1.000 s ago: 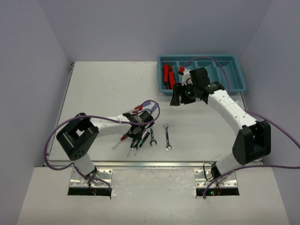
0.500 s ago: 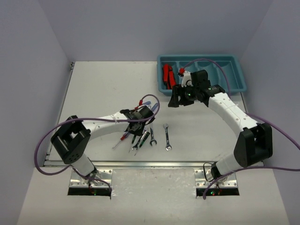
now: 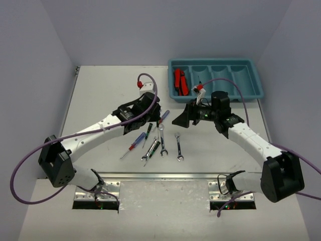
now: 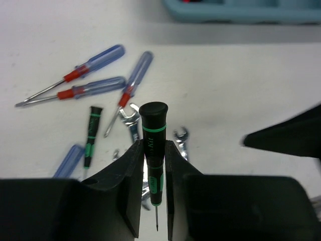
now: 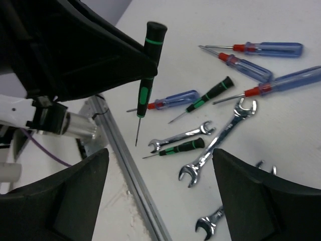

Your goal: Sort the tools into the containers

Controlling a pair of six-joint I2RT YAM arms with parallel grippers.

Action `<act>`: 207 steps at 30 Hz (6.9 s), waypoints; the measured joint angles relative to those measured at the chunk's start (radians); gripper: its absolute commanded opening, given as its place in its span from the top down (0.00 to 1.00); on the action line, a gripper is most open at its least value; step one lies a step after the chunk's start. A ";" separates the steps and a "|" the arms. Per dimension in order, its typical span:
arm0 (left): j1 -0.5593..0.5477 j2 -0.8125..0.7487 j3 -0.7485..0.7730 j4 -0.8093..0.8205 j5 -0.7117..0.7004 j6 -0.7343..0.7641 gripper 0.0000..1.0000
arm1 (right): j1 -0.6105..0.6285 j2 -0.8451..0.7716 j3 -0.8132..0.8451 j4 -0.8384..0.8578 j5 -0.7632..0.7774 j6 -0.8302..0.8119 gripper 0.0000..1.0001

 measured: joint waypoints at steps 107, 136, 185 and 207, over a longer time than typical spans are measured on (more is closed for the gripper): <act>0.101 -0.050 -0.235 0.369 0.280 -0.113 1.00 | 0.001 0.275 0.116 0.124 -0.132 0.127 0.41; 0.107 -0.082 -0.330 0.687 0.425 -0.239 0.01 | 0.054 0.294 0.083 0.314 -0.195 0.271 1.00; -0.018 0.139 -0.226 0.006 0.158 0.169 0.53 | -0.059 0.146 0.514 -0.665 0.594 -0.220 0.21; -0.114 0.292 -0.210 0.013 0.170 0.137 0.88 | -0.038 0.135 0.411 -0.639 0.450 -0.174 0.21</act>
